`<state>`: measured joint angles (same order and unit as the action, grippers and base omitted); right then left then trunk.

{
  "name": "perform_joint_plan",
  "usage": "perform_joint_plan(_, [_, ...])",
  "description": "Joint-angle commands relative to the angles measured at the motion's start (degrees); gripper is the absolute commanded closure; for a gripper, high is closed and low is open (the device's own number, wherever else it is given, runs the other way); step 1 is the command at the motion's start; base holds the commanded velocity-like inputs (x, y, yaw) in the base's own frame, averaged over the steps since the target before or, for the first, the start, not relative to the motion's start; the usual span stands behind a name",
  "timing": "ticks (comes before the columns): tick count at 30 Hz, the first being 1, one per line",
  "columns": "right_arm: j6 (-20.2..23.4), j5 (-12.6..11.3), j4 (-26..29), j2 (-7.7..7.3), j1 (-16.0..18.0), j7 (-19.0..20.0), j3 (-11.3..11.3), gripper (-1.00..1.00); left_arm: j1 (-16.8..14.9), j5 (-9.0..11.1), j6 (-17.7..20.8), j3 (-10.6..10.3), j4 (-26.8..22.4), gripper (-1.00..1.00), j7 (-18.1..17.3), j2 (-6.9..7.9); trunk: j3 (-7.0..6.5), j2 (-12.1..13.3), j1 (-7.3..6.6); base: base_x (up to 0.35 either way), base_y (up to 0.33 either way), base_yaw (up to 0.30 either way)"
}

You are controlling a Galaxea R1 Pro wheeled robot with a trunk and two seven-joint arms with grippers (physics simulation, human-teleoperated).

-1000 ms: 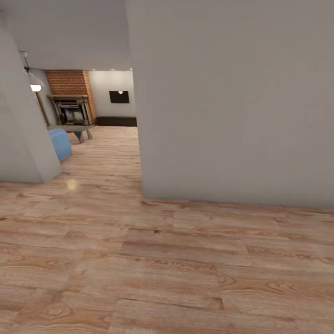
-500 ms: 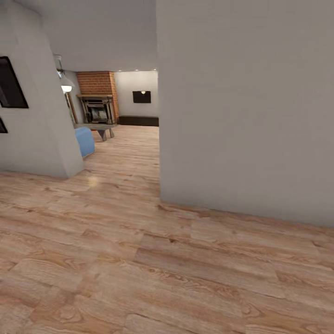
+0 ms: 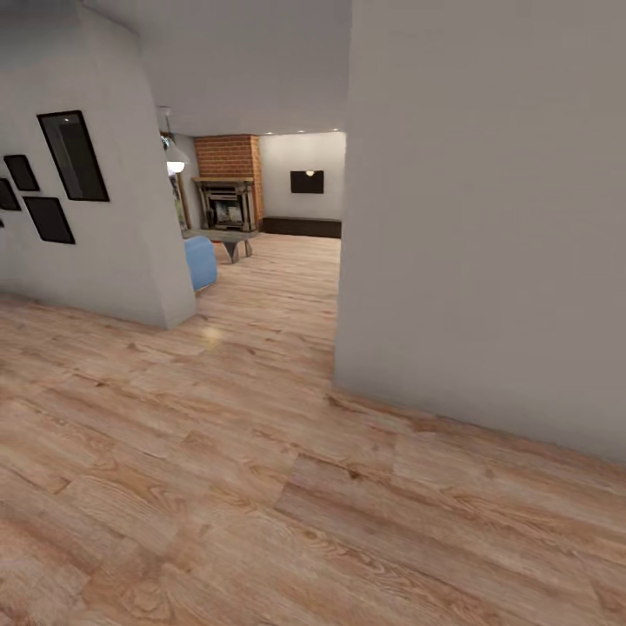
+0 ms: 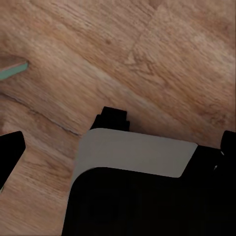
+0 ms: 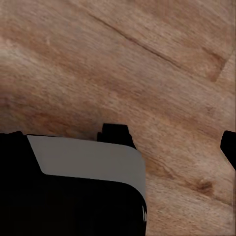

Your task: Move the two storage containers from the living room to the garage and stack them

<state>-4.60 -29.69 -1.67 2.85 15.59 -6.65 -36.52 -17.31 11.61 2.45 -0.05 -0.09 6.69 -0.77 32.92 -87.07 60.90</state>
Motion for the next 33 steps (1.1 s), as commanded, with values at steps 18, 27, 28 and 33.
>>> perform_joint_plan(18, [-0.32, -0.54, -0.18, 0.05, 0.05, -0.03, -0.48, -1.00, -0.01, 0.34, 0.19, -0.04, -0.02, -1.00, 0.17, -0.02, 0.05, -0.02, 0.03, 0.322, 0.000, 0.273])
perform_joint_plan(27, [-0.32, -0.54, -0.18, 0.05, 0.05, -0.03, -0.48, -1.00, -0.02, 0.34, 0.19, -0.04, -0.01, -1.00, 0.17, -0.02, 0.05, -0.02, 0.03, 0.322, 0.000, 0.273])
perform_joint_plan(28, [-0.32, -0.54, -0.18, 0.05, 0.05, -0.03, -0.48, -1.00, -0.03, 0.34, 0.19, -0.04, 0.00, -1.00, 0.17, -0.02, 0.05, -0.02, 0.03, 0.322, 0.000, 0.273])
perform_joint_plan(33, [-0.32, -0.54, -0.18, 0.05, 0.05, -0.03, -0.48, -1.00, -0.02, 0.34, 0.19, -0.04, -0.06, -1.00, 0.17, -0.02, 0.05, -0.02, 0.03, 0.322, 0.000, 0.273])
